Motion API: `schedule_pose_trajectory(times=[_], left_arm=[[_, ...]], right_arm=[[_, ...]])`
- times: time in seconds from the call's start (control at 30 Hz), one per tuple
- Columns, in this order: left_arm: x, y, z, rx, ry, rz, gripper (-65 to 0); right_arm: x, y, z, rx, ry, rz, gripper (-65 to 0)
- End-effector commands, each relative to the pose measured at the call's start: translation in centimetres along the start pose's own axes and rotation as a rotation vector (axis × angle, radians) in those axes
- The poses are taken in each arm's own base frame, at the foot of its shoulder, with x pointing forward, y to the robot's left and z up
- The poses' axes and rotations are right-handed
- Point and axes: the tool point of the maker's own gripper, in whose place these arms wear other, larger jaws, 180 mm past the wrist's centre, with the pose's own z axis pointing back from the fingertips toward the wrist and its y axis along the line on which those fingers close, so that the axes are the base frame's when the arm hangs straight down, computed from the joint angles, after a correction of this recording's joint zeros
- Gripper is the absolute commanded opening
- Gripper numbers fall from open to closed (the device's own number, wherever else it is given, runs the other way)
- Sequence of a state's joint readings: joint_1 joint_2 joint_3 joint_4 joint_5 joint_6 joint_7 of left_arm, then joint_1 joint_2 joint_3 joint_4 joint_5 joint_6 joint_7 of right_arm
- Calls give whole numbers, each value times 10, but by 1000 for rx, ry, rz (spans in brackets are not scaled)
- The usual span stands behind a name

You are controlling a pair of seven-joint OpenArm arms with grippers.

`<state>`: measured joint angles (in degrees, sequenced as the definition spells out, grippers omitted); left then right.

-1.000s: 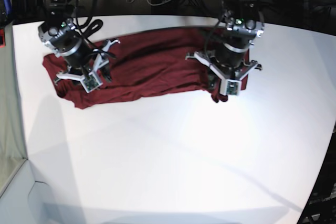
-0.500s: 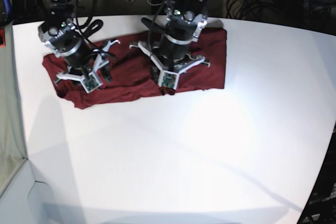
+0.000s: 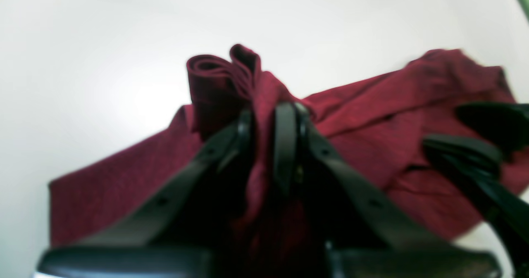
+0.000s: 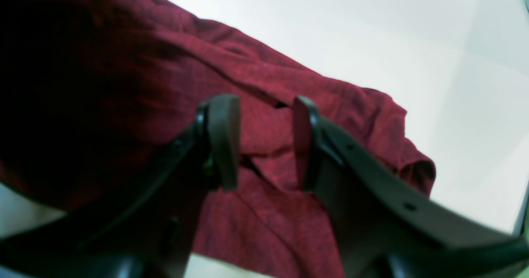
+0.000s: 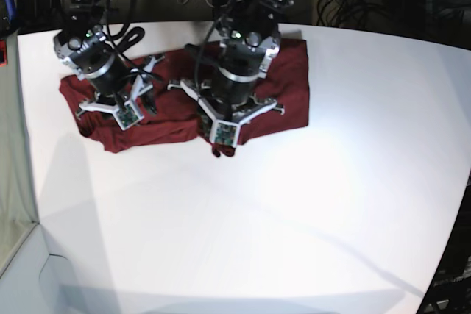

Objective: Layout the t-shirt on the table in an organized manner, then fold the t-shirt properly
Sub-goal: 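Lay the held end onto the shirt beside the right gripper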

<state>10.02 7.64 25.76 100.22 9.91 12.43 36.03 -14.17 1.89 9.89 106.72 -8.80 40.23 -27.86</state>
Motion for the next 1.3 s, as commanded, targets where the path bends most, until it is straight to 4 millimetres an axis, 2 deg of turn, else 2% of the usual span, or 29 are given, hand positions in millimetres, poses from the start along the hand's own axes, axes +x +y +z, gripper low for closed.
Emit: schedule_pose_trajectory(times=[0.0, 0.27, 0.33, 0.43, 0.6, 0.67, 0.8, 0.9, 1.0, 1.07, 1.17, 1.27], left_arm=[[14, -1, 1, 4, -45, 12, -650], [-9, -3, -3, -2, 16, -10, -650], [-15, -10, -4, -18, 31, -22, -650], [-16, -20, -4, -44, 33, -40, -650], [-16, -21, -4, -47, 32, -42, -637], [-17, -21, -4, -46, 39, -42, -580], [-25, -21, -3, -47, 85, -43, -389], [-23, -22, -3, -50, 78, -41, -342], [-17, -32, 1, -79, 59, -53, -350], [-12, -28, 6, -82, 36, -73, -364], [7, -18, 15, -66, -21, -60, -407], [16, 12, 19, -4, -46, -62, -461]], right_arm=[[14, -5, 3, -14, -50, 5, -423], [17, -6, 2, -16, -57, 10, -423], [17, -6, 2, -16, -57, 10, -423], [17, -6, 2, -16, -57, 10, -422], [17, -7, 2, -17, -58, 10, -422], [17, -7, 2, -17, -58, 10, -422], [17, -7, 2, -17, -57, 11, -422], [18, -8, 2, -18, -58, 13, -422], [19, -9, 1, -21, -62, 14, -422], [23, -12, 1, -28, -70, 16, -422], [25, -15, 1, -35, -75, 19, -422], [25, -16, 1, -36, -76, 21, -422]])
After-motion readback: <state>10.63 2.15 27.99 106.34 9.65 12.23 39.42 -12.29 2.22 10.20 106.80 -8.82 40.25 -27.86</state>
